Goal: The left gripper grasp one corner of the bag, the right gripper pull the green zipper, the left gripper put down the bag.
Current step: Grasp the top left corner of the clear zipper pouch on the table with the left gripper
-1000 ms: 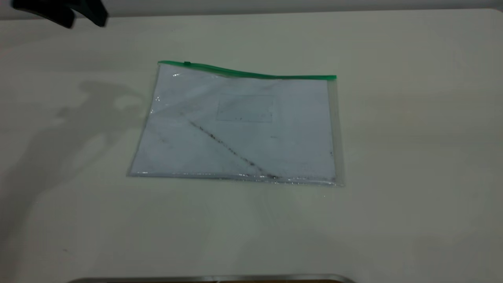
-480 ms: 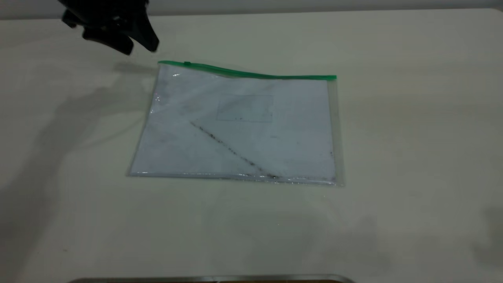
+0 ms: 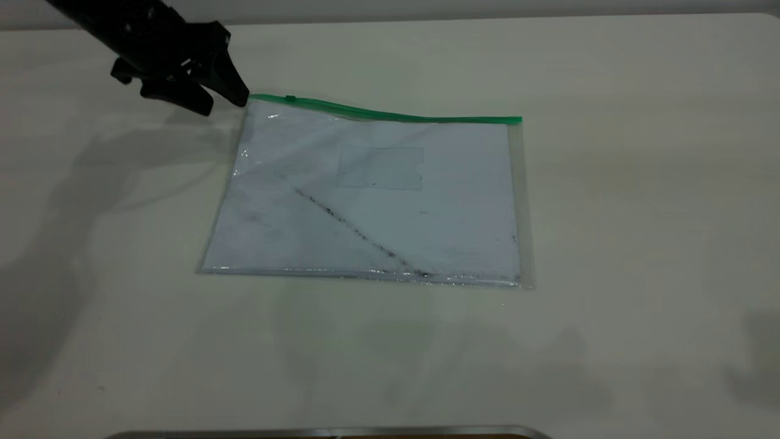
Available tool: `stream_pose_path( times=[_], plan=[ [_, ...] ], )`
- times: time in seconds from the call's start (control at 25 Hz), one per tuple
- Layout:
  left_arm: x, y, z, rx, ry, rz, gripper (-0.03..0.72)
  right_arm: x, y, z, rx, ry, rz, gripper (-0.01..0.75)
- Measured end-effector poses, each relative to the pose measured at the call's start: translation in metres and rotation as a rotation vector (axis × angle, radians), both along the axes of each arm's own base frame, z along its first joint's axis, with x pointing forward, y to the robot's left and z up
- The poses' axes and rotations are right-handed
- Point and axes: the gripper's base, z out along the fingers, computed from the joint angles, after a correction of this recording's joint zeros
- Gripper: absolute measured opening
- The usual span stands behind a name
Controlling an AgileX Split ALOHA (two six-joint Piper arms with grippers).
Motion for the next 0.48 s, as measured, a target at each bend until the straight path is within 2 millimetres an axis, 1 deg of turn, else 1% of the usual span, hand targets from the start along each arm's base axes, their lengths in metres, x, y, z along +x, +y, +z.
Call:
stream_pose_path(
  times=[0.28,0.48],
  plan=[
    [0.002,-0.006,-0.023,-0.058,-0.014,-0.03,0.588,0.0,0.0,0.0,-0.001,-0.004,0.0,0.58],
    [0.001,-0.013,-0.033,-0.142,-0.056,-0.088,0.588,0.0,0.0,0.0,-0.001,-0.005,0.0,0.58]
  ],
)
